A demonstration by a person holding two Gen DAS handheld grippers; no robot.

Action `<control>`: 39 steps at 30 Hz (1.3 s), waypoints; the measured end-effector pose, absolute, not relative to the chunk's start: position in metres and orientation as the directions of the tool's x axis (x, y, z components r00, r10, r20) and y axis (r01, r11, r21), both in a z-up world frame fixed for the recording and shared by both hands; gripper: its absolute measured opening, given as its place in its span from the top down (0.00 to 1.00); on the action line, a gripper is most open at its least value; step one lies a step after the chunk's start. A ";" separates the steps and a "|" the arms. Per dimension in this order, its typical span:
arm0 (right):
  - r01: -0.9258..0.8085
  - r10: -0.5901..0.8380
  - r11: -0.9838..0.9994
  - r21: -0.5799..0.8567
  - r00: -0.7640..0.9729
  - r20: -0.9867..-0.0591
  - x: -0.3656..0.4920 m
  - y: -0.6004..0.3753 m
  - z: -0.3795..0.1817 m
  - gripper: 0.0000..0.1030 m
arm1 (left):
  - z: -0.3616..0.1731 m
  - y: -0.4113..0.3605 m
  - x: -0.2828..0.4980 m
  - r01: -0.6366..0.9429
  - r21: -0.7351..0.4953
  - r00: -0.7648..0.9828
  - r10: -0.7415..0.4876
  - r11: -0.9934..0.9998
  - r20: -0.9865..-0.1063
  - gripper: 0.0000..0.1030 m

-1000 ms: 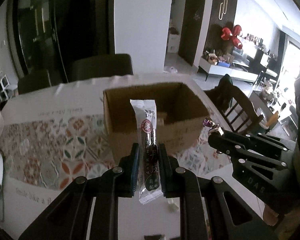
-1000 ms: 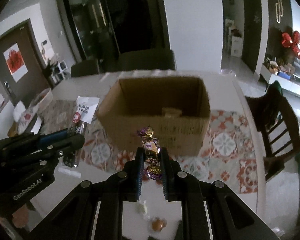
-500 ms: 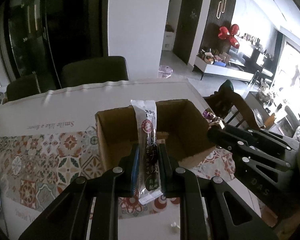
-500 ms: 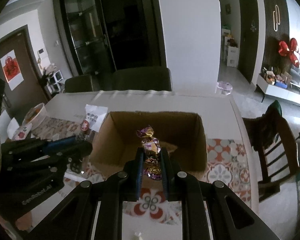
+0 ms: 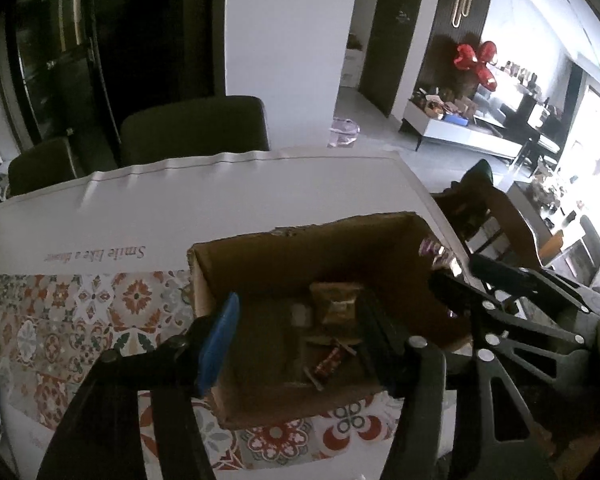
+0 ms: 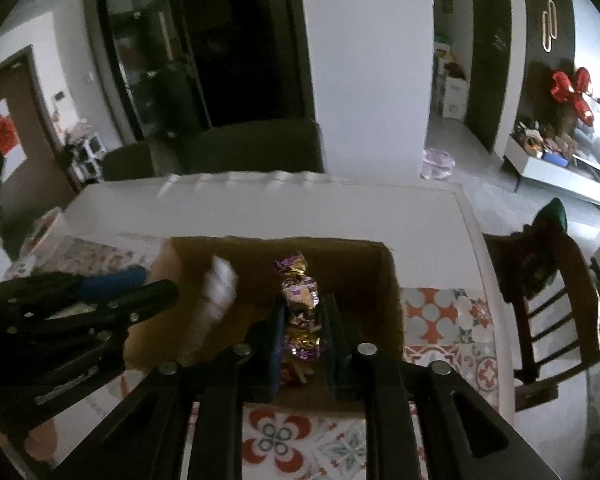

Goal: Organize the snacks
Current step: 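Withdraw both open tools from the box toward the remaining snacks, then grasp the pale green candy with the left tool while the right tool grasps the dark green packet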

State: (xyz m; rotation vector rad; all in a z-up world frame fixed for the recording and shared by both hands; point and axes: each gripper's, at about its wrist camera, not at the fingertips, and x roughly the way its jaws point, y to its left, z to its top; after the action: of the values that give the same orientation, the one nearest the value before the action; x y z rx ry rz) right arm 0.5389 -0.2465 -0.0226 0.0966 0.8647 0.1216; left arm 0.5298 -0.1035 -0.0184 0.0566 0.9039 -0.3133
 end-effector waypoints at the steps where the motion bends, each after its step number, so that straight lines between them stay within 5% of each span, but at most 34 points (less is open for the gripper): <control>1: -0.050 0.139 0.989 0.140 0.647 -0.750 0.539 -0.250 -0.023 0.52 | -0.018 -0.102 0.529 0.287 -0.075 0.583 -0.236 0.955 -0.777 0.42; 24: 0.053 0.030 0.994 0.097 0.714 -0.700 0.409 -0.257 -0.005 0.52 | 0.002 -0.091 0.405 0.423 -0.019 0.644 -0.315 0.906 -0.697 0.37; 39: 0.132 -0.038 0.989 0.062 0.644 -0.765 0.338 -0.267 -0.031 0.52 | -0.028 -0.101 0.345 0.507 -0.027 0.558 -0.351 0.862 -0.752 0.37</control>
State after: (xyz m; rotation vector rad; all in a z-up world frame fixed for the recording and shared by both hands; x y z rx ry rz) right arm 0.3380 -0.2671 -0.0309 0.1158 0.8669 -0.0966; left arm 0.3446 -0.1013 -0.0283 0.2015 0.8381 -0.5100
